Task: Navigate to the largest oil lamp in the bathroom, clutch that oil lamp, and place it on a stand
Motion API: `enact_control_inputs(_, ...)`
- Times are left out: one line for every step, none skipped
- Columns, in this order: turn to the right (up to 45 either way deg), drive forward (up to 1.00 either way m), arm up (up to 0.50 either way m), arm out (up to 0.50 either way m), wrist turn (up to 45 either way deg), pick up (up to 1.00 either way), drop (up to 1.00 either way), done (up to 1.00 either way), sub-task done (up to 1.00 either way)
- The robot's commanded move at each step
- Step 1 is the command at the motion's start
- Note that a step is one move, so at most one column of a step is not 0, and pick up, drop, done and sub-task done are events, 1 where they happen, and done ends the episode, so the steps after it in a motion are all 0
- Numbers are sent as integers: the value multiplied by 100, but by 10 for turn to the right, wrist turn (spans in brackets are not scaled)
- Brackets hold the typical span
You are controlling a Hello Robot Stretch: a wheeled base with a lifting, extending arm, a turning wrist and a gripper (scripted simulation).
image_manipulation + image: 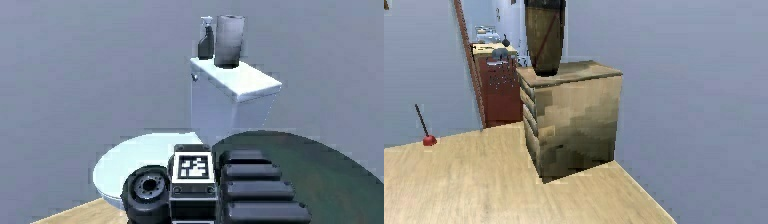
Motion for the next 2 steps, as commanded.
enact_control_inputs(-360, 0, 0, 0, 0, 0, 0, 0, 0)
enact_control_inputs(0, 45, 0, 0, 0, 0, 0, 0, 0)
